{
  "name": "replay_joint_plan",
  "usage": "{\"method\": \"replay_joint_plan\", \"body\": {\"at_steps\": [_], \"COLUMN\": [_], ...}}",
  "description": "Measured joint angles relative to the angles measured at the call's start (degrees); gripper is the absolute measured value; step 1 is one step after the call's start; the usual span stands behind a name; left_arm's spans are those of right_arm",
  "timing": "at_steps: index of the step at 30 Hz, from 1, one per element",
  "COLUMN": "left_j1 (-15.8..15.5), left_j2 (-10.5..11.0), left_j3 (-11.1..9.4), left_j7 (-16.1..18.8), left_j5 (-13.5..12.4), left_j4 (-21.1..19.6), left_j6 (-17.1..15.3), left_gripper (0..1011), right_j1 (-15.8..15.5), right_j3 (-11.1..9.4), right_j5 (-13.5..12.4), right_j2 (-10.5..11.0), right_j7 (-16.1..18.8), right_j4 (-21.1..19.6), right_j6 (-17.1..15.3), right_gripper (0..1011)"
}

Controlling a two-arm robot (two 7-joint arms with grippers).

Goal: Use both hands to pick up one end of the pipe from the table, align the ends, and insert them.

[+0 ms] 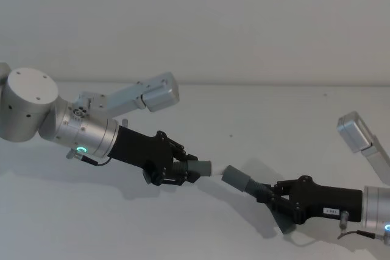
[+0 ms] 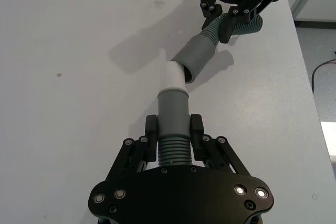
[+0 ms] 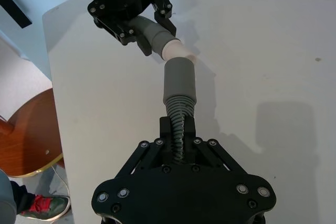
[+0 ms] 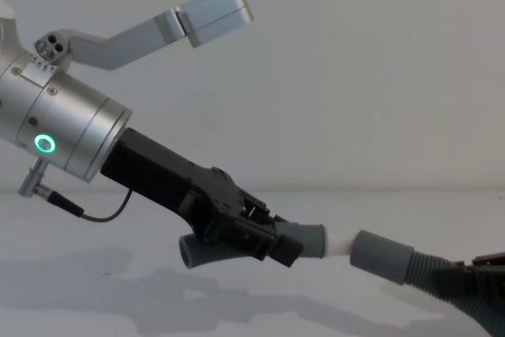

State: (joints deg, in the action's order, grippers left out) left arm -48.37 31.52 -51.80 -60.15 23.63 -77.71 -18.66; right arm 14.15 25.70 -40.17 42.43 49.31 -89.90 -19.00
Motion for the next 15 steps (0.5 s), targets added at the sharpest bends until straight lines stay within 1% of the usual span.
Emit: {"method": "replay_joint_plan", "body": {"at_steps": [8,15], "left_j1": [-0.1,-0.4], "left_j2": [0.1,0.2], "left_j3": [-0.2,-0.6], "left_j7": [0.0,-0.7], "left_j5": [0.2,0.4], "left_j4": [0.0,0.1], "left_j6": [0.1,0.5], "left_gripper": [351,352], "right_j1": [0.1,0.3], "right_j3": [0.1,0.3], "right_j5": [-0.1,-0.4], "right_j2": [0.1,0.2], "right_j7": [0.1,0.3], "right_j4": [0.0,0.2], "right_j6": [0.0,0.1], "right_gripper": [115,115]}}
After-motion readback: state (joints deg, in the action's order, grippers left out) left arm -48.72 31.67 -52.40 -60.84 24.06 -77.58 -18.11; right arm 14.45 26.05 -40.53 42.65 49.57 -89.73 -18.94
